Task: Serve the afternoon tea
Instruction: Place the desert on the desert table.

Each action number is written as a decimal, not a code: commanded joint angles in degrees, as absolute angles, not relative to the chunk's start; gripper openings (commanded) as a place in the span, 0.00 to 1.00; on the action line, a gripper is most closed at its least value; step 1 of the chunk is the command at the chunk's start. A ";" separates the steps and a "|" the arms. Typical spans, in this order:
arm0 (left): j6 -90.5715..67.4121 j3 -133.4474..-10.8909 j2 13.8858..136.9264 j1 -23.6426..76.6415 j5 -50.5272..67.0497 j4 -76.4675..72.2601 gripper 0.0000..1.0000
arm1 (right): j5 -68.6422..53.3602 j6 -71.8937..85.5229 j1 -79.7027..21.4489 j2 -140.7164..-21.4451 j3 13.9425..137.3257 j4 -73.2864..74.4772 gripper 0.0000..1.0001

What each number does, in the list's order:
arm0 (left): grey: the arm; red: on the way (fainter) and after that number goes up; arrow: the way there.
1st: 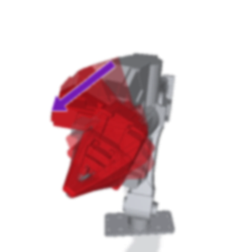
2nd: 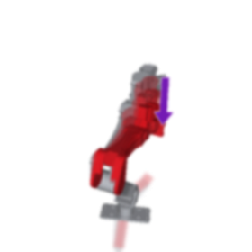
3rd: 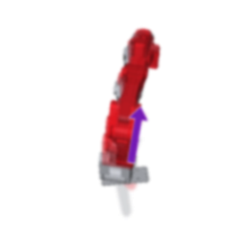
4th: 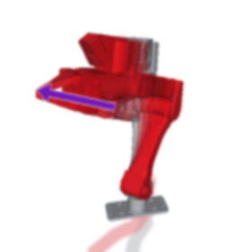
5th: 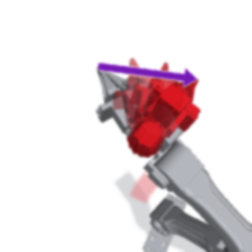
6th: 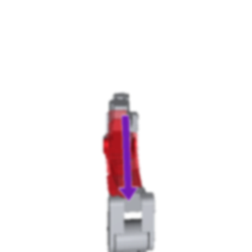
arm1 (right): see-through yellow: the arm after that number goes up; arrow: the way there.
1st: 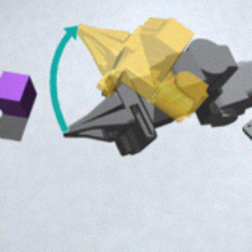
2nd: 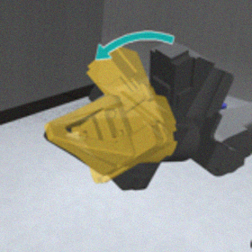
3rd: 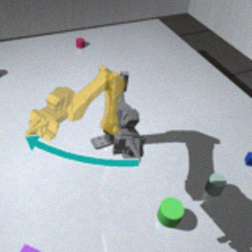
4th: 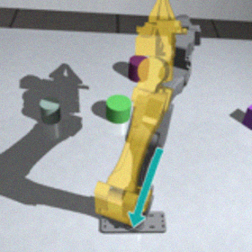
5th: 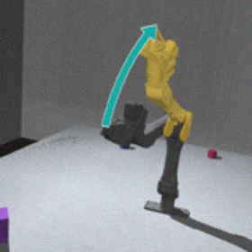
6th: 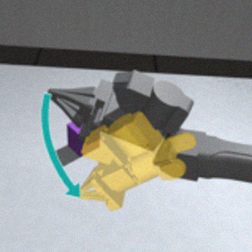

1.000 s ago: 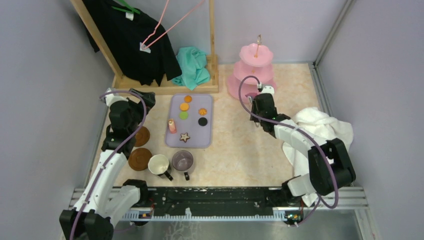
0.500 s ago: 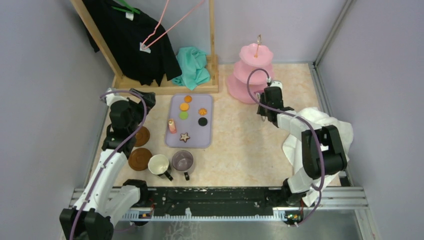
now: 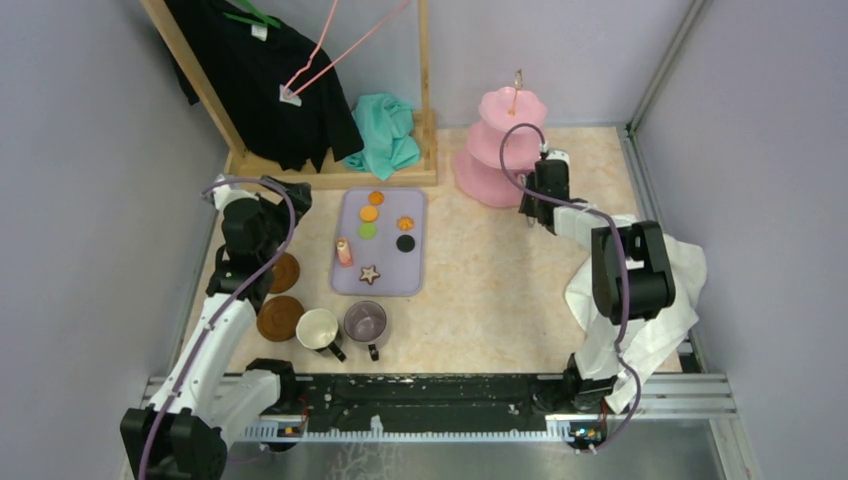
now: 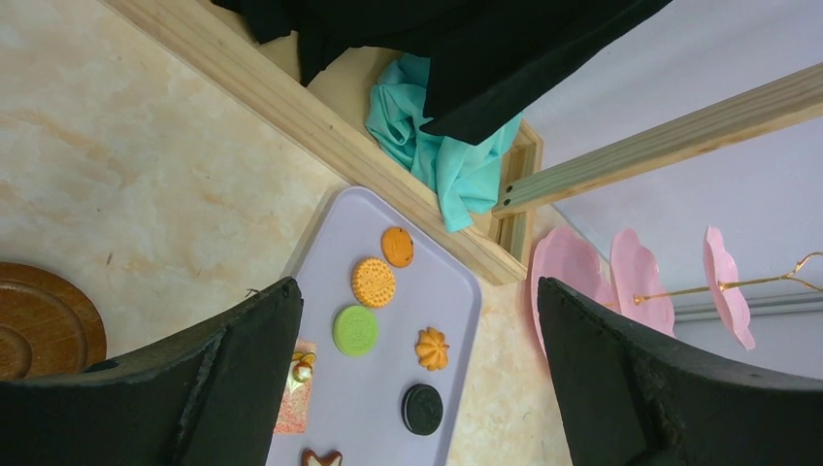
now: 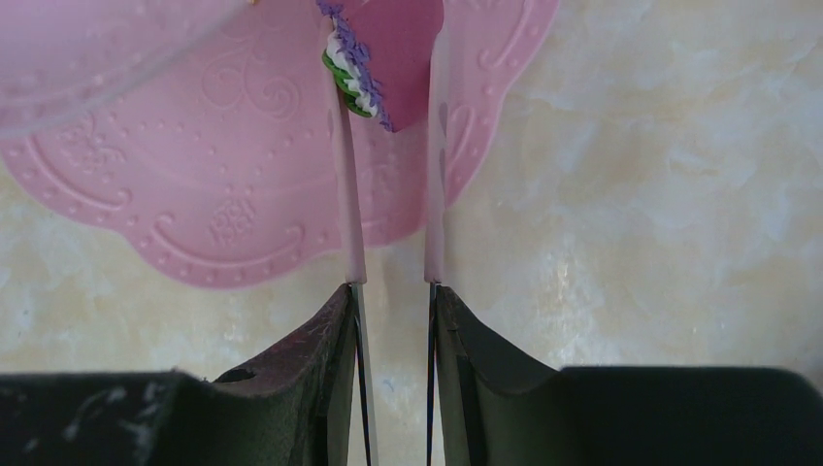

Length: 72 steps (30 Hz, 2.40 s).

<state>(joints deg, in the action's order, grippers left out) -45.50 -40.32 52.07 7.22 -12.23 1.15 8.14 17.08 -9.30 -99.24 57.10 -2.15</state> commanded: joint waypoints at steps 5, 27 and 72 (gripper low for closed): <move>-46.82 -39.73 52.31 6.95 -14.15 -2.18 0.95 | 6.93 14.38 -7.01 -104.98 68.12 -8.04 0.07; -48.29 -39.11 56.25 7.03 -13.27 -5.01 0.92 | 2.00 13.03 -5.45 -117.34 78.83 -12.52 0.13; -49.41 -38.58 55.12 7.39 -12.05 -4.58 0.91 | 2.96 11.61 -6.35 -118.43 81.47 -3.42 0.50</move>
